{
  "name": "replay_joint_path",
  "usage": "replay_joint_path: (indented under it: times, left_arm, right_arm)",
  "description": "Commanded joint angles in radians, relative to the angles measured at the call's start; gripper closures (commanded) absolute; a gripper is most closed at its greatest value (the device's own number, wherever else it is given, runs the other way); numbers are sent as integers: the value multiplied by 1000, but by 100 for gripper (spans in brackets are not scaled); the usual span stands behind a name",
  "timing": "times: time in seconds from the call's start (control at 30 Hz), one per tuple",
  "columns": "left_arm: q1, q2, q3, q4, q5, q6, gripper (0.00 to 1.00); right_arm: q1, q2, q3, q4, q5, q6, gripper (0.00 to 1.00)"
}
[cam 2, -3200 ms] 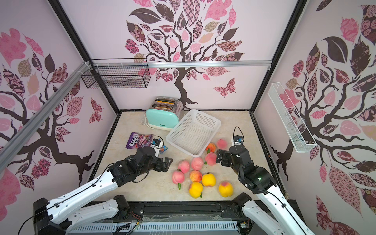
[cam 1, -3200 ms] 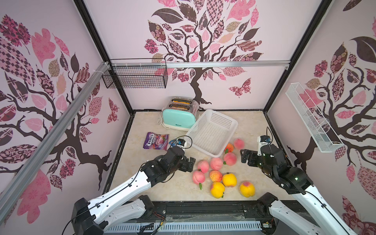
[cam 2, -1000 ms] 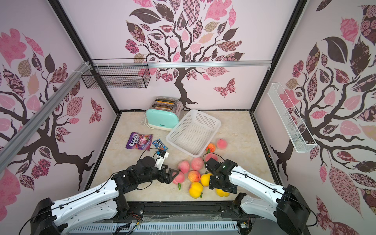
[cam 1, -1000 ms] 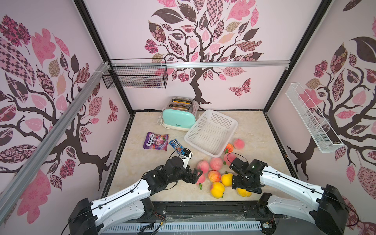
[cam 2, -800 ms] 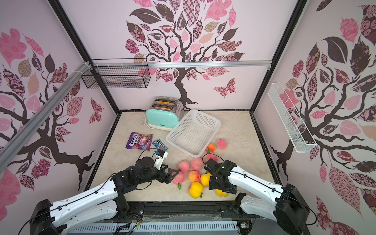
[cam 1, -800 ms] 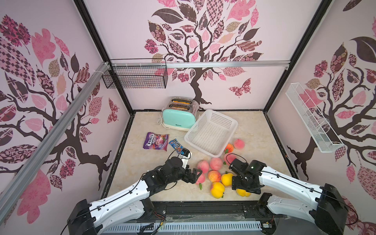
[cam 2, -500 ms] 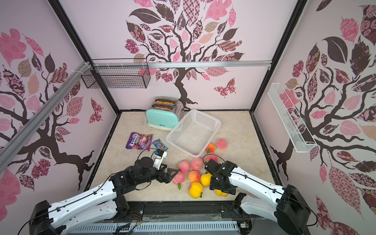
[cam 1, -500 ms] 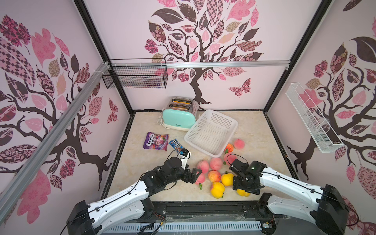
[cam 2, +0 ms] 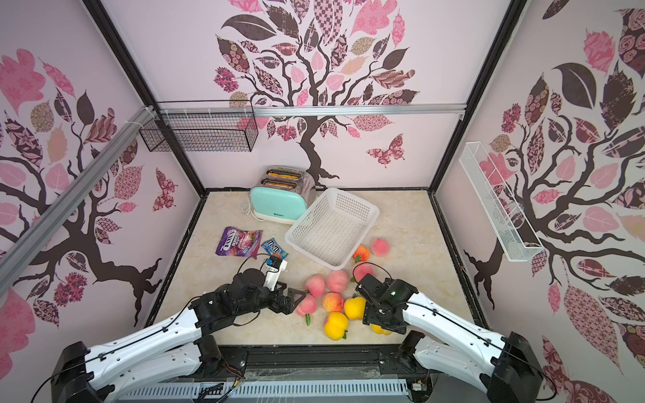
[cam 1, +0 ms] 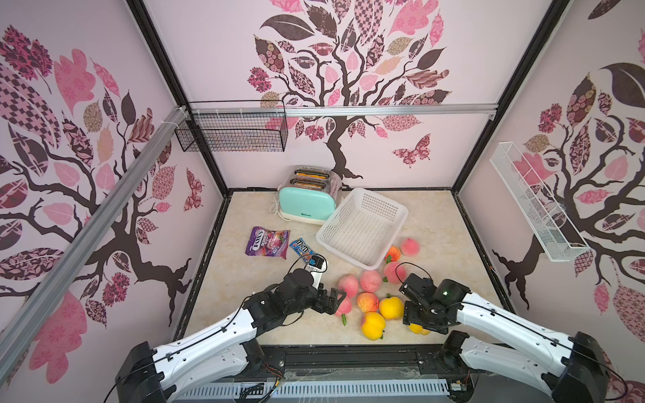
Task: Put the peaches into the basket
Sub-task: Pick up the peach from the center of the board, then place the peach in the basket.
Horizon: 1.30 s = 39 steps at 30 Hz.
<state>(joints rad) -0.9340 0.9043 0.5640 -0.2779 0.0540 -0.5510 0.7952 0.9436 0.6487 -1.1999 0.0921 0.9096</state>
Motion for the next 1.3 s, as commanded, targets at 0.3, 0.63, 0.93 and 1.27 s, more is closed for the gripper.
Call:
replay_joint_path:
  times: [0.3, 0.63, 0.93, 1.27]
  left_arm:
    - [-3, 27, 46, -16, 15, -23, 3]
    - [-3, 99, 107, -34, -42, -24, 3]
    - [-2, 155, 161, -66, -82, -30, 3]
    - [15, 217, 250, -118, -113, -12, 3]
  right_arm:
    - [7, -170, 116, -128, 97, -10, 20]
    - [7, -243, 208, -72, 140, -86, 19]
    - [7, -211, 297, 96, 250, -283, 17]
    - [-11, -53, 414, 377, 270, -520, 14]
